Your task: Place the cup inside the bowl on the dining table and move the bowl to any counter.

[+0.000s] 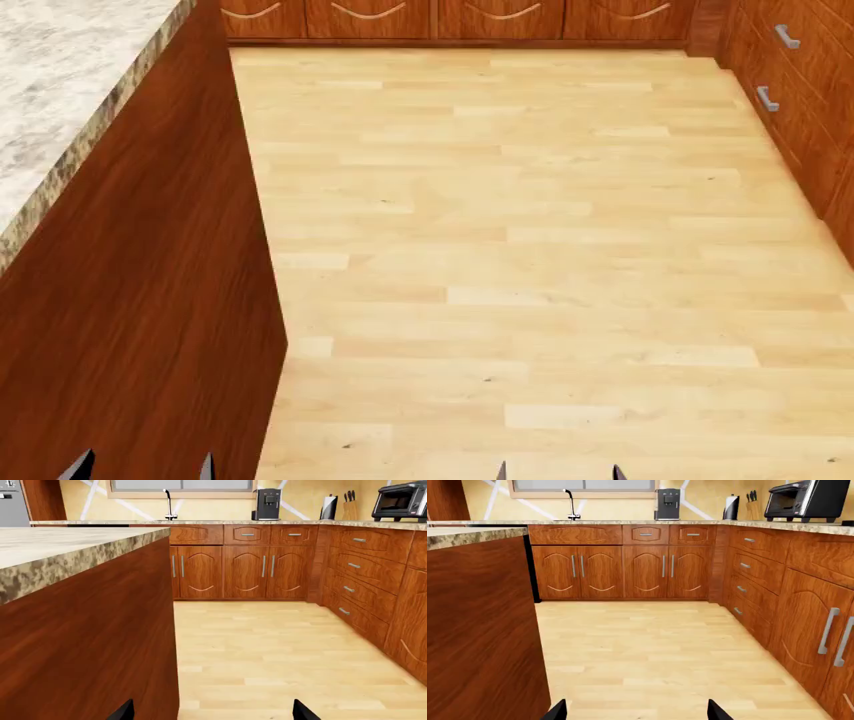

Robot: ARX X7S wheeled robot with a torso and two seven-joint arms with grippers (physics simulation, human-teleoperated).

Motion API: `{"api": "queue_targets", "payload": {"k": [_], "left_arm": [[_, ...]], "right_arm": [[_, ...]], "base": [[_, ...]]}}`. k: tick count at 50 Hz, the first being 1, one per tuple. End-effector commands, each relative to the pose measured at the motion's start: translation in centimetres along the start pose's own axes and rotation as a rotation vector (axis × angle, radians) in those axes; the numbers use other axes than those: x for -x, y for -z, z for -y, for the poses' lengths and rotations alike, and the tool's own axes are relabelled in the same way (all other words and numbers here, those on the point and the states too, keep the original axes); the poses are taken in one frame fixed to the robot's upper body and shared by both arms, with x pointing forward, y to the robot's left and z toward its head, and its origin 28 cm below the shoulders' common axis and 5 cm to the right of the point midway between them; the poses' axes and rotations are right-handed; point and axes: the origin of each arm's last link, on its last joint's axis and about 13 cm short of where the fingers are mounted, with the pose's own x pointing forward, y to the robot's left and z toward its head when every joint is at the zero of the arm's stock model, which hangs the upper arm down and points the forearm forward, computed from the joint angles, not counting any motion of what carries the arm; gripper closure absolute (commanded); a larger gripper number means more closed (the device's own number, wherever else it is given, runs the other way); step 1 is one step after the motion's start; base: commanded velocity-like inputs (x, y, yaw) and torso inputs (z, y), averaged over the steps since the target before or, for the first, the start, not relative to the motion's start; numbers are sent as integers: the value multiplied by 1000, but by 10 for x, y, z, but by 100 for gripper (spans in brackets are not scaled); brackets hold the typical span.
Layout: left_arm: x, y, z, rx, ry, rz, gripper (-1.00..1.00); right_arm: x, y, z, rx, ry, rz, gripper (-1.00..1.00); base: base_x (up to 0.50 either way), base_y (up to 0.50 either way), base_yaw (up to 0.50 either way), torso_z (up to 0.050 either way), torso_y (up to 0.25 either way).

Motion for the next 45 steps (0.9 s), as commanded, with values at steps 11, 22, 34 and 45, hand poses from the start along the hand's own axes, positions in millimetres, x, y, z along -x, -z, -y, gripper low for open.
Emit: {"api": "queue_targets", "payload": {"k": [11, 22, 34, 45], "left_arm": [[1, -1, -2, -7, -7, 4, -100], [0, -1, 0, -5, -6, 4, -100], [1, -1, -1, -3, -12, 3, -100], [1, -1, -1, 9, -15, 0, -100]], "right_arm": [[-1, -1, 0, 2, -5, 10, -100], [-1, -1, -1, -6, -7, 12, -100], [-1, -1, -1, -10, -7, 13, -100], [-2, -2, -1, -12, -8, 15, -100]], "base": [[-51, 0, 0, 0, 0], [-500, 1, 0, 0, 0], [-500, 0, 0, 0, 0], [-500, 0, 0, 0, 0]]}}
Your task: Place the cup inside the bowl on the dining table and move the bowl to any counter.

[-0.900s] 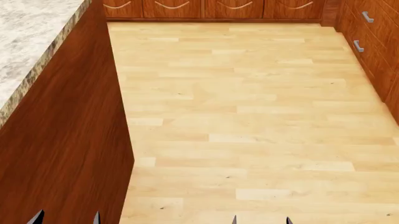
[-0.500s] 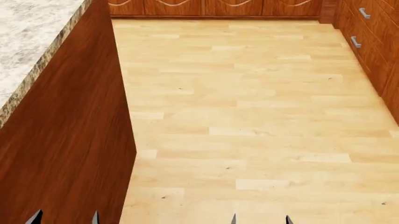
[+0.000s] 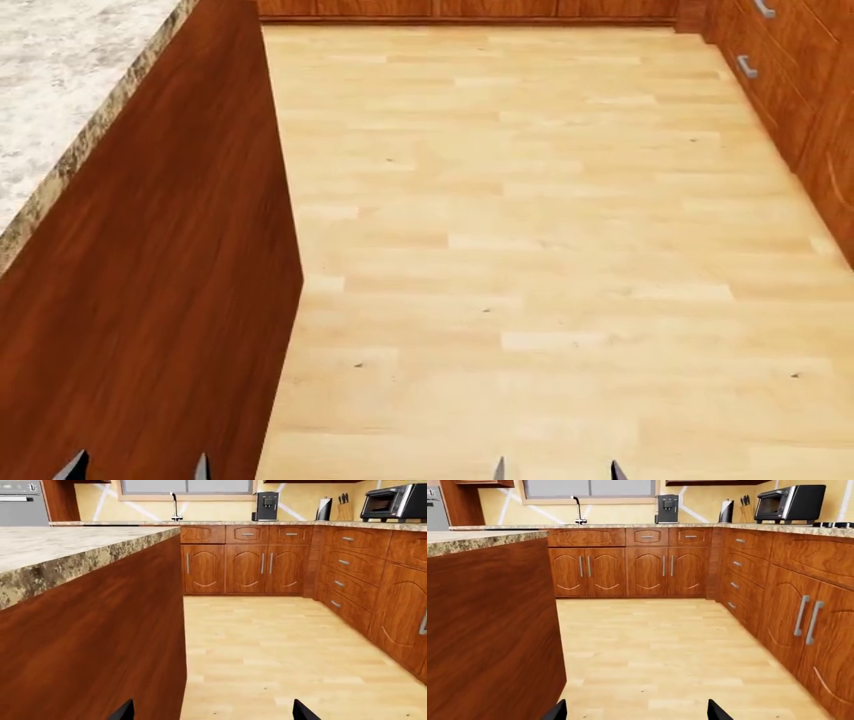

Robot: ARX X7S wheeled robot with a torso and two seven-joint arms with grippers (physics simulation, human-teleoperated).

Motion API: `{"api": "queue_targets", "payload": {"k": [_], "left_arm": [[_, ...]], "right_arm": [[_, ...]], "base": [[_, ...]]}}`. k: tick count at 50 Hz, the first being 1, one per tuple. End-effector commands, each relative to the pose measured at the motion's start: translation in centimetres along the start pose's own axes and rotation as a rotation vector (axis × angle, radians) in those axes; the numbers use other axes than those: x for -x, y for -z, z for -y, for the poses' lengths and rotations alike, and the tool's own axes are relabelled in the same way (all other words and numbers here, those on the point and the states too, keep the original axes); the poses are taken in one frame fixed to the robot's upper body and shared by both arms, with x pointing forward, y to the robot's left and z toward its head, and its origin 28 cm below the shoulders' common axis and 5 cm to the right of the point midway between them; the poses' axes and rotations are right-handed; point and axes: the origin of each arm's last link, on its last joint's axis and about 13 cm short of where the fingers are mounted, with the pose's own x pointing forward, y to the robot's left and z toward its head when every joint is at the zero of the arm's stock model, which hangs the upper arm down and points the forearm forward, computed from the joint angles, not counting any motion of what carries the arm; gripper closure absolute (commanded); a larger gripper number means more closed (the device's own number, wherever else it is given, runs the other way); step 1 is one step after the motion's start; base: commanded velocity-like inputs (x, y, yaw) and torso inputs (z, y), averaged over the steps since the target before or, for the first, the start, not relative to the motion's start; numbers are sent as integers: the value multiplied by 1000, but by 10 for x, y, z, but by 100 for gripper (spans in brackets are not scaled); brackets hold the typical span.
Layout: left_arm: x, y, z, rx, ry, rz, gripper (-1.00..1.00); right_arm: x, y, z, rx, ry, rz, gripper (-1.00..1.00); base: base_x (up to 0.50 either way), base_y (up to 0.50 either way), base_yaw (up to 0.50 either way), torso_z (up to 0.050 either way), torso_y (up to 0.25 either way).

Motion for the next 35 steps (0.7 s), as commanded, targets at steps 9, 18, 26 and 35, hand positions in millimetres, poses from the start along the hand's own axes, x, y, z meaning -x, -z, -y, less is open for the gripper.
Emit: {"api": "queue_targets", "payload": {"k": [9, 18, 26, 35], "left_arm": [[1, 0, -1, 12, -6, -5, -100], [1, 0, -2, 15, -5, -6, -100], [1, 1, -1, 16, -5, -6, -100], [1, 1, -1, 15, -5, -7, -100]], "right_arm": [[0, 0, 0, -7, 0, 1, -100], [0, 0, 0, -6, 0, -1, -100], [0, 0, 0, -4, 2, -2, -100], [0, 0, 0, -4, 3, -2, -100]], "base": [[-500, 0, 0, 0, 0], [-500, 0, 0, 0, 0], [-500, 0, 0, 0, 0], [-500, 0, 0, 0, 0]]}}
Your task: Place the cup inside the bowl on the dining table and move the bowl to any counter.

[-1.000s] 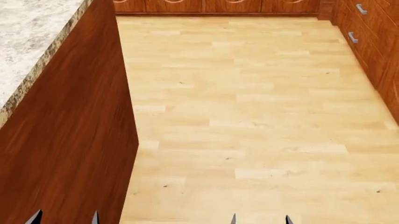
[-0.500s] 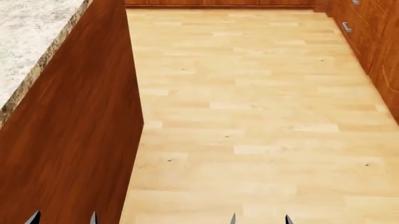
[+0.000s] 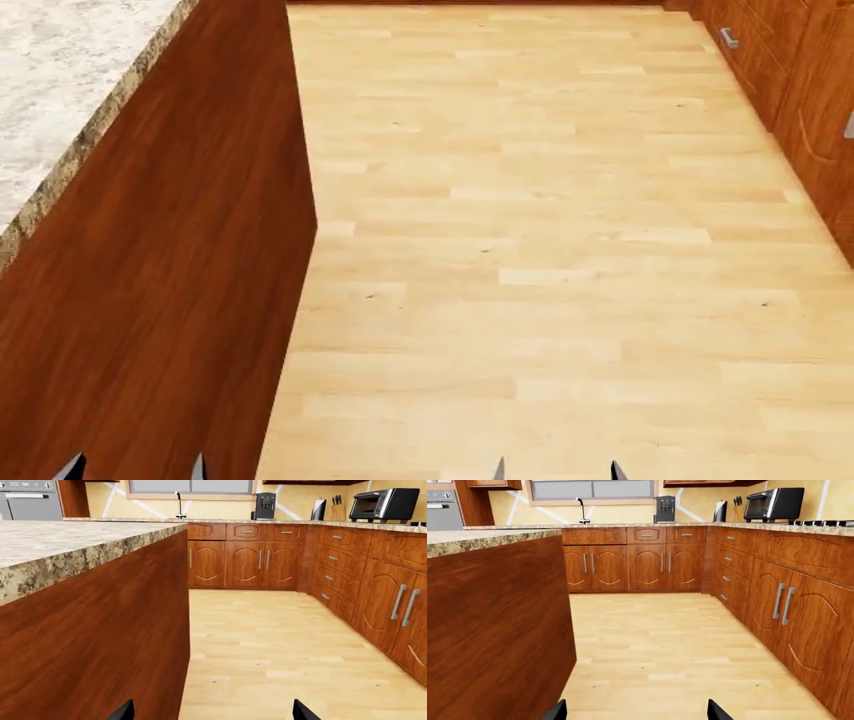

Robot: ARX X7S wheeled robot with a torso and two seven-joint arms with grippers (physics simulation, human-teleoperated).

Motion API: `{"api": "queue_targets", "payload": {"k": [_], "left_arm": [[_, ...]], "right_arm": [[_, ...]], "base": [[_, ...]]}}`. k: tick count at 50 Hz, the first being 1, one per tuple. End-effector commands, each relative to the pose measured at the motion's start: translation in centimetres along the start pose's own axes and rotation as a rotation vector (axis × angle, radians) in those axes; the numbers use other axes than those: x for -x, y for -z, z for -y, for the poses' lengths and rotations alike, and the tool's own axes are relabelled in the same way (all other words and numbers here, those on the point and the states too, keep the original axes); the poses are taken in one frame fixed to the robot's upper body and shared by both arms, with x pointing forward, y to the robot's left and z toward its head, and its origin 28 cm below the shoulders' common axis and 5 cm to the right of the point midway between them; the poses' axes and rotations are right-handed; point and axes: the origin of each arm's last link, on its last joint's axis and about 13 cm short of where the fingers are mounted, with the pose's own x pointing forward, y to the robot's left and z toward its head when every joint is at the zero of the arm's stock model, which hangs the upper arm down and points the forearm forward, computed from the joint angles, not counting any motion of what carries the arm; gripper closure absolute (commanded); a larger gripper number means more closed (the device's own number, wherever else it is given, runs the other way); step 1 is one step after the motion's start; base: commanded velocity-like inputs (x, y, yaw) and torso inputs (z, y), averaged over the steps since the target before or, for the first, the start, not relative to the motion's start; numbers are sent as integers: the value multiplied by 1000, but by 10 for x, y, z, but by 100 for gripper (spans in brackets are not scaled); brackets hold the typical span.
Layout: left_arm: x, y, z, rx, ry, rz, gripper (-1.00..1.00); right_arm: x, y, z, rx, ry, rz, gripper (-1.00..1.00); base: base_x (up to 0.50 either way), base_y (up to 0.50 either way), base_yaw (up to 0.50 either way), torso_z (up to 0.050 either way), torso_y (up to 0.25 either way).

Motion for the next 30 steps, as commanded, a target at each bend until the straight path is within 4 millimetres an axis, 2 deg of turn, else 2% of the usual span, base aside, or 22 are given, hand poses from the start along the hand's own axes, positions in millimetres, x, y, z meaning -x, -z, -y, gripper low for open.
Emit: {"api": "queue_targets", "payload": {"k": [1, 30], "left_arm": [[0, 0, 1, 0, 0, -1, -100], [0, 0, 0, -1, -2, -1, -100]], "right_arm": [[0, 0, 0, 1, 2, -1, -100], [0, 0, 0, -1, 2, -1, -100]], "base": [[-500, 0, 0, 0, 0], [-500, 0, 0, 0, 0]]}}
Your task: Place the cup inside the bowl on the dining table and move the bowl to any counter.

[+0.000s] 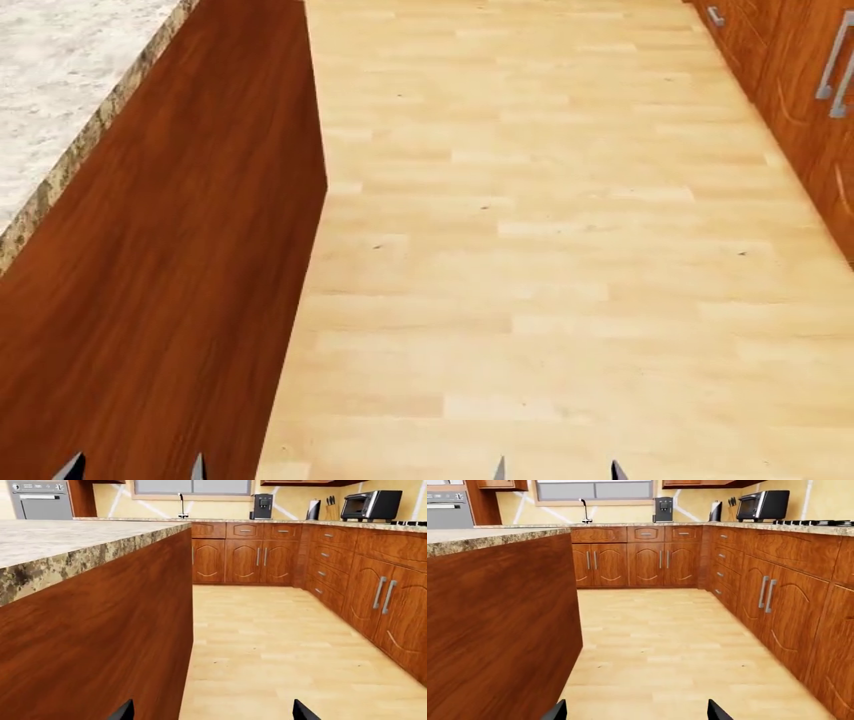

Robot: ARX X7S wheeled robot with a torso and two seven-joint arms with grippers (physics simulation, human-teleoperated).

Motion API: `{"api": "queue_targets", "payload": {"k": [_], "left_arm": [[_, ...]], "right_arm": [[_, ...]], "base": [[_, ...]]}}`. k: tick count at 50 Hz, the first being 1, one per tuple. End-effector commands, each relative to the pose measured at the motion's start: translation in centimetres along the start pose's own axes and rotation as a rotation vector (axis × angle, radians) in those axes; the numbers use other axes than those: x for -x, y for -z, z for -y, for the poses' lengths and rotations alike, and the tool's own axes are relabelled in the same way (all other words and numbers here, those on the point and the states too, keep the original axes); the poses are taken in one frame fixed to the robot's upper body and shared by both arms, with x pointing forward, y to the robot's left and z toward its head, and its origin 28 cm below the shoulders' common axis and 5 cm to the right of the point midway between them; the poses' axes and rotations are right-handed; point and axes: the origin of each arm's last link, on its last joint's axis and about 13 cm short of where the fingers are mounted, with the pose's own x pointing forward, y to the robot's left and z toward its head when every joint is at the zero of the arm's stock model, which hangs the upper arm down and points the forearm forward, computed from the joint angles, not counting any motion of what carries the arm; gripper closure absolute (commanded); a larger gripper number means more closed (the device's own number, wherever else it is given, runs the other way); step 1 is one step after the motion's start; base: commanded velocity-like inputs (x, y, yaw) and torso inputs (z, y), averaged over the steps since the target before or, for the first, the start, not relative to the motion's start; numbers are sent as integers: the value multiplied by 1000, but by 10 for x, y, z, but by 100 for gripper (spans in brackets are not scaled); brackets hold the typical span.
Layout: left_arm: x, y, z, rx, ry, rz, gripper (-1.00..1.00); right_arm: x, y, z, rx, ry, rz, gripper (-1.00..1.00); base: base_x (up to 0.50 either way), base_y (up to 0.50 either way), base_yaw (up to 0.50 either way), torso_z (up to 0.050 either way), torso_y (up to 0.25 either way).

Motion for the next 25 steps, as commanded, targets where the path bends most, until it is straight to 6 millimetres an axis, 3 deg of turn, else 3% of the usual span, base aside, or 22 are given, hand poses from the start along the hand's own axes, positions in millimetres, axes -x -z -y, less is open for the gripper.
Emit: {"api": "queue_targets", "payload": {"k": [1, 8, 15, 25], "left_arm": [[0, 0, 0, -1, -1, 0, -100], [0, 0, 1, 0, -1, 1, -100], [0, 0, 1, 0, -1, 0, -100], [0, 0, 1, -1, -1, 1, -100]], "right_arm": [[0, 0, 0, -2, 1, 1, -100], [0, 0, 0, 1, -2, 3, -100], [0, 0, 0, 3, -13, 8, -100], [-1, -1, 0, 2, -8, 10, -100]], "base": [[-500, 31, 0, 0, 0], [-500, 89, 0, 0, 0], [-425, 425, 0, 0, 0], [-96, 500, 0, 0, 0]]}}
